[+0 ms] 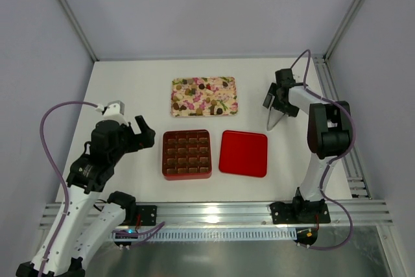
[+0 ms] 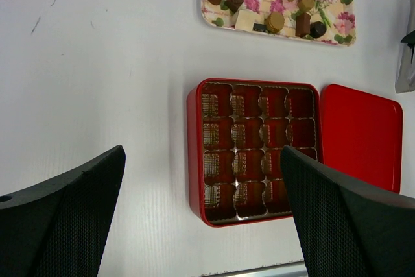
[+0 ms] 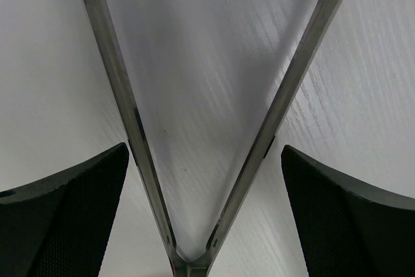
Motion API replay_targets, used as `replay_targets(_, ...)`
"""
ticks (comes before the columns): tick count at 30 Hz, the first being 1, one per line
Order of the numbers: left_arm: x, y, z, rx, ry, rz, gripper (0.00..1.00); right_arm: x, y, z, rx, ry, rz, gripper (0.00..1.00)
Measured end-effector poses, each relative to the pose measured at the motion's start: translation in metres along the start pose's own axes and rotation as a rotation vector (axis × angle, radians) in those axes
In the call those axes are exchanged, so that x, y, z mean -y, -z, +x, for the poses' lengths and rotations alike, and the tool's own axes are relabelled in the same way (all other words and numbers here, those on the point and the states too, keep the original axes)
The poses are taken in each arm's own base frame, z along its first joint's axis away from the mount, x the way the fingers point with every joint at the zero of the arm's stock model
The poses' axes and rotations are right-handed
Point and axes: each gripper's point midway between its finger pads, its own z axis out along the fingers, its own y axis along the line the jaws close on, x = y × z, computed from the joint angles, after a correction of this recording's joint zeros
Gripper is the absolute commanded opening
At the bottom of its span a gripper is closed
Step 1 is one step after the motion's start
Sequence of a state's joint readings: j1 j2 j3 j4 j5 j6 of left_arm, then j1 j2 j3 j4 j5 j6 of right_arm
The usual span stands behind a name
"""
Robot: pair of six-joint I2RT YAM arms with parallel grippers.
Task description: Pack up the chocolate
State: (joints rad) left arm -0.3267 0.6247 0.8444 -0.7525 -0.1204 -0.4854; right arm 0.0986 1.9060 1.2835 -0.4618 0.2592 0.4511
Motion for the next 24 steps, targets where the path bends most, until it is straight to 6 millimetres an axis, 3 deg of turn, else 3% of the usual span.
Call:
replay_targets(4, -0.0002, -0.0016, 0.0011, -0.008, -0.001, -0.003, 1.0, -0.003, -0.0127, -0.0002, -0.008, 0.0, 0.004, 0.94)
replay_targets(9, -0.0004, -0.0022, 0.0013, -0.01, -0.001, -0.005, 1.0, -0.0045, -0.013, -0.0021, -0.003, -0.002, -0.002, 0.93)
replay_targets(13, -0.0006, -0.0026, 0.0016, -0.012, -0.002, -0.006, 1.0, -0.0055, -0.0136, -0.0024, -0.006, 0.001, -0.005, 0.85)
replay_targets(20, -0.0006, -0.0033, 0.0021, -0.015, -0.002, -0.007, 1.0, -0.006, -0.0134, -0.0021, -0.008, 0.007, -0.009, 0.57)
replay_targets(24, -0.0006, -0.0036, 0.0023, -0.016, -0.002, -0.008, 1.0, -0.0066, -0.0124, -0.0015, -0.011, 0.018, -0.015, 0.52)
